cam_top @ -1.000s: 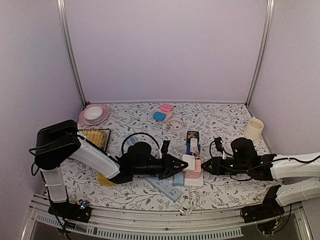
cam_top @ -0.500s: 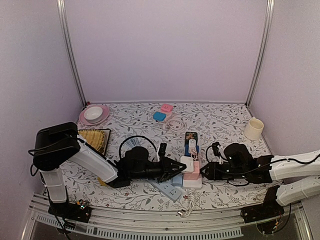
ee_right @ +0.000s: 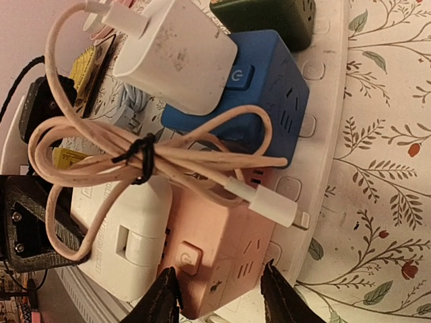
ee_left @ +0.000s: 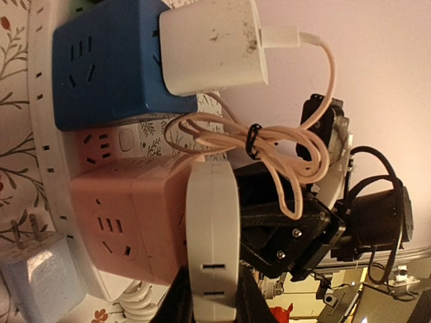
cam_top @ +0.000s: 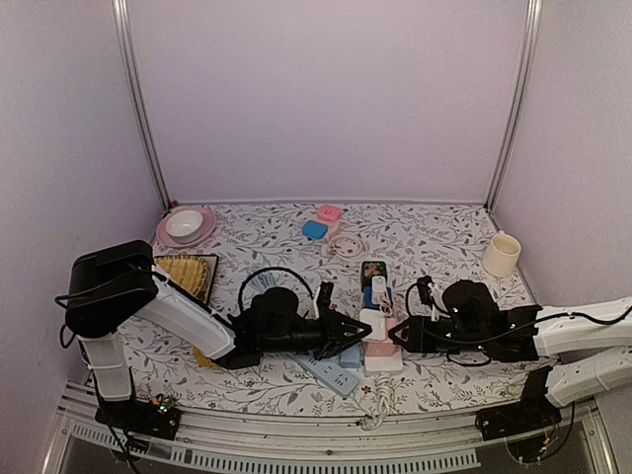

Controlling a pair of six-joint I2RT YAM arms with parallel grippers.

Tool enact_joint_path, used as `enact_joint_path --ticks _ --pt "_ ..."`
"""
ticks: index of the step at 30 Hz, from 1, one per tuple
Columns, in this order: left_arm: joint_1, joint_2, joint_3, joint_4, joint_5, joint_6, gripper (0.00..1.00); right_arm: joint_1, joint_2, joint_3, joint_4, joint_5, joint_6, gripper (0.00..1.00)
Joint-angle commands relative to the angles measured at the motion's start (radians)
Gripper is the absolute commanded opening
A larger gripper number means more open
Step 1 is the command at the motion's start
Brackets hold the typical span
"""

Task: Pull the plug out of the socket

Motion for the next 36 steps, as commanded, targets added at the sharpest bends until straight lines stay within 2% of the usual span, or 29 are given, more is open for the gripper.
enact_joint_path --ticks 1,16,26,36 --pt "-0.021 0.006 0.001 -0.05 0.02 0.025 0.12 0.008 0.051 0.027 0.036 0.006 0.009 0.42" --pt "-0.022 0.015 0.025 0.143 0.054 0.059 0.12 0.008 0.12 0.013 0.044 0.032 0.024 0.43" --pt "-0.021 0.032 0.018 0.339 0.081 0.067 0.12 0.007 0.134 0.009 0.053 0.021 0.023 0.43" --pt "-0.022 0.026 0.027 0.405 0.114 0.099 0.12 0.007 0.146 -0.001 0.064 0.014 0.023 0.43"
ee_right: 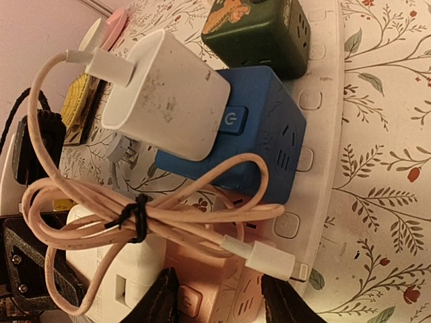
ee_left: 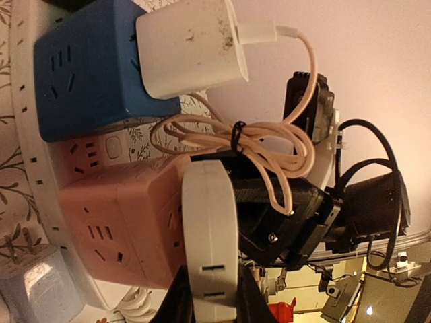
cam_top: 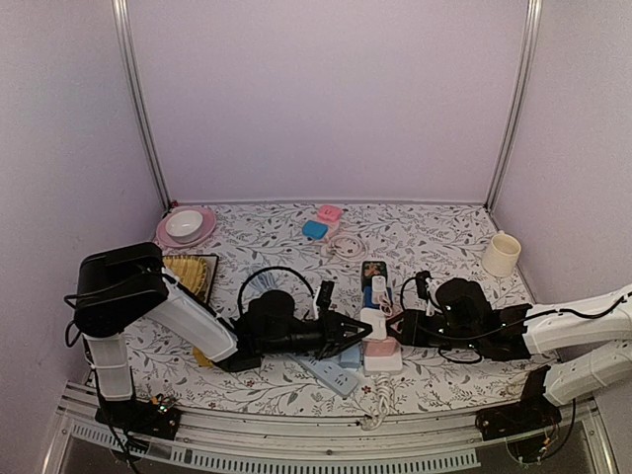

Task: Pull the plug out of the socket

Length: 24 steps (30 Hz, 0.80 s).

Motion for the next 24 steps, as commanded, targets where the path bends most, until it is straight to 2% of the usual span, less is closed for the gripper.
enact_joint_path --ticks 1,11,17,24 --pt "-0.025 -0.015 0.038 0.293 0.1 0.064 0.12 0.009 0.046 -0.013 -0.053 -0.033 -0.012 0.43" --pt "-0.025 -0.022 0.042 0.334 0.123 0.085 0.12 0.009 0.046 -0.02 -0.05 -0.035 -0.012 0.43" --pt "-0.019 -0.051 -0.012 0.299 0.074 0.096 0.13 0.009 0.032 -0.023 -0.051 -0.033 -0.012 0.43" --pt "0.002 -0.185 -0.163 0.135 -0.028 0.168 0.13 0.008 -0.005 -0.03 -0.063 -0.026 -0.016 0.43"
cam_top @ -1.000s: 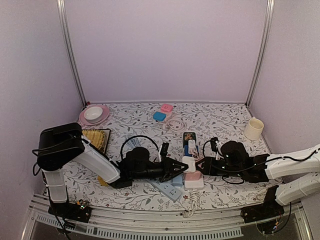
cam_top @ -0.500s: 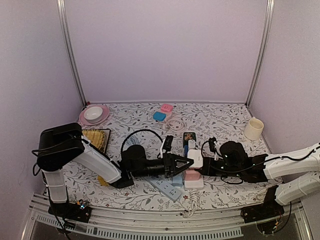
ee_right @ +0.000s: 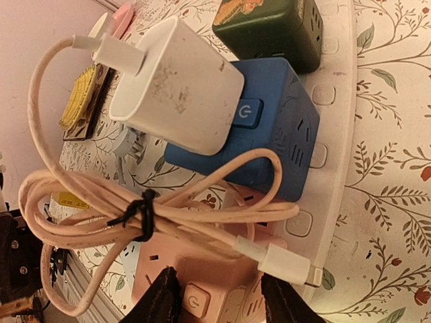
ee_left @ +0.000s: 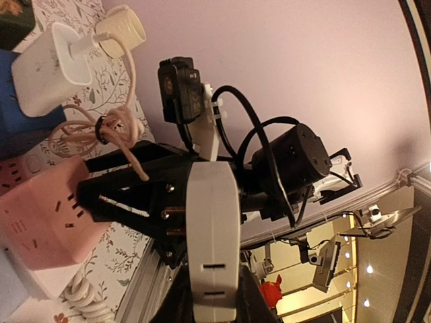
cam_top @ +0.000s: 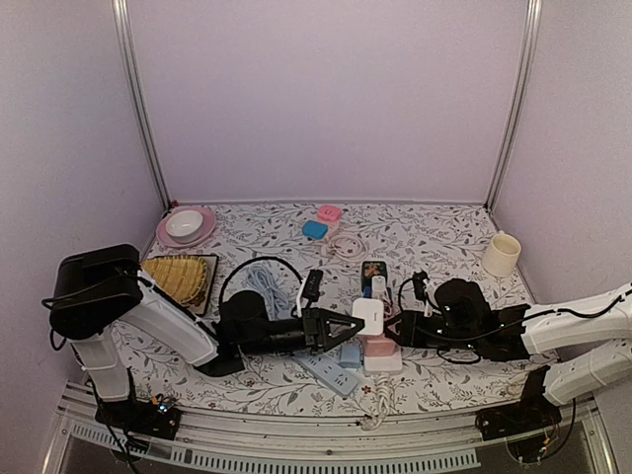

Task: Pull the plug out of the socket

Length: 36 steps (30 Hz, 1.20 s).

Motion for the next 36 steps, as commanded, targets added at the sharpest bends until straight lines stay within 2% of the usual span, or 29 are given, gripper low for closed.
enact_joint_path --ticks 1,4,8,10,13,18,26,27,33,36 --pt "0.016 -0.135 -0.101 -0.132 -0.101 0.086 0.13 0.008 -0.029 -0.032 -0.089 -0.004 -0.014 0.43" --pt "0.024 -0.241 -0.128 -0.384 -0.197 0.159 0.13 0.007 -0.053 -0.034 -0.099 0.004 -0.014 0.43" --pt "0.022 -0.323 -0.014 -0.893 -0.376 0.285 0.12 0.008 -0.085 -0.032 -0.115 0.015 -0.014 0.43" --pt "0.021 -0.335 0.028 -1.068 -0.45 0.321 0.13 0.008 -0.102 -0.032 -0.121 0.019 -0.016 0.43" --pt "0.023 -0.33 0.073 -1.192 -0.535 0.362 0.13 0.008 -0.13 -0.03 -0.134 0.026 -0.016 0.43" --pt "0.029 -0.254 0.148 -1.282 -0.584 0.416 0.16 0.008 -0.165 -0.019 -0.17 0.034 -0.016 0.43" --pt "0.035 -0.126 0.252 -1.32 -0.562 0.438 0.23 0.008 -0.189 0.006 -0.221 0.055 -0.026 0.43" --pt "0.036 -0.117 0.257 -1.324 -0.562 0.435 0.26 0.007 -0.189 0.007 -0.224 0.055 -0.028 0.43" --pt "0.036 -0.107 0.258 -1.328 -0.563 0.427 0.55 0.008 -0.188 0.034 -0.253 0.062 -0.04 0.43" --pt "0.036 -0.113 0.253 -1.329 -0.569 0.424 0.61 0.008 -0.188 0.058 -0.28 0.069 -0.052 0.43"
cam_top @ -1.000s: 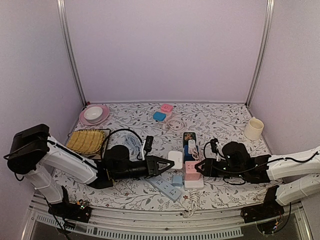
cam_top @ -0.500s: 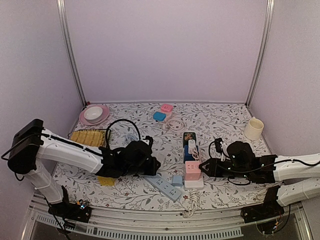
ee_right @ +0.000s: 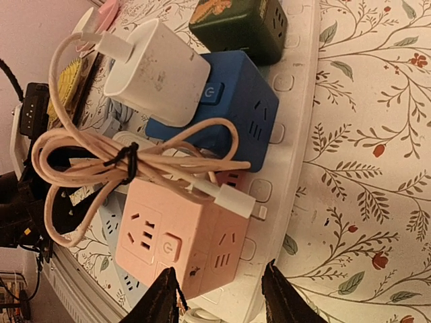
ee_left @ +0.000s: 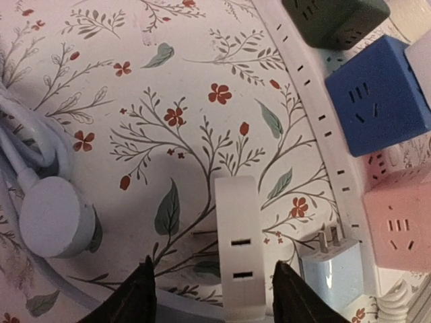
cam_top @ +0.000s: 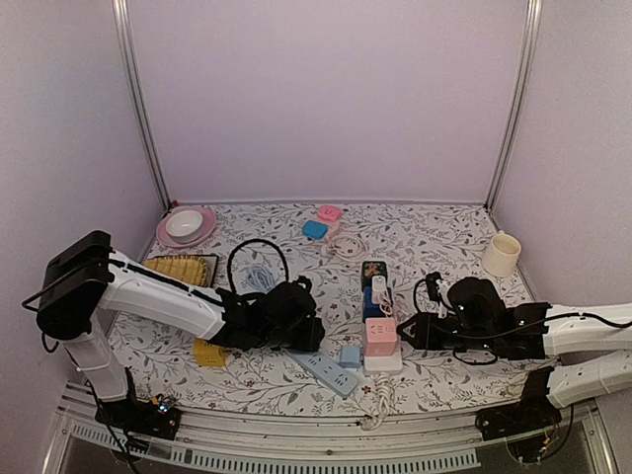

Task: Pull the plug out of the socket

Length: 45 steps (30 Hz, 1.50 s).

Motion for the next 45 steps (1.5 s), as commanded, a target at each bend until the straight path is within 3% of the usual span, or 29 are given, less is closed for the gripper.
enact_joint_path --ticks 1,5,16,23,35,45 --pt "0.01 -0.006 0.01 -0.014 -0.019 0.0 0.62 0.008 -0.015 0.061 -0.042 0.033 -0.031 0.43" --pt "0.01 -0.028 -0.003 -0.004 -0.018 -0.002 0.67 0.008 -0.021 0.093 -0.073 0.048 -0.046 0.43" --pt "0.004 -0.14 -0.076 0.036 -0.015 -0.018 0.67 0.016 0.055 0.272 -0.149 0.102 -0.122 0.44" --pt "-0.006 -0.178 -0.121 0.055 -0.023 -0.038 0.67 0.073 0.179 0.454 -0.297 0.292 -0.153 0.45" --pt "-0.015 -0.205 -0.173 0.092 -0.021 -0.051 0.67 0.099 0.507 0.735 -0.546 0.498 -0.15 0.64" --pt "-0.016 -0.248 -0.198 0.085 -0.031 -0.05 0.67 0.086 0.627 0.765 -0.517 0.488 -0.153 0.6"
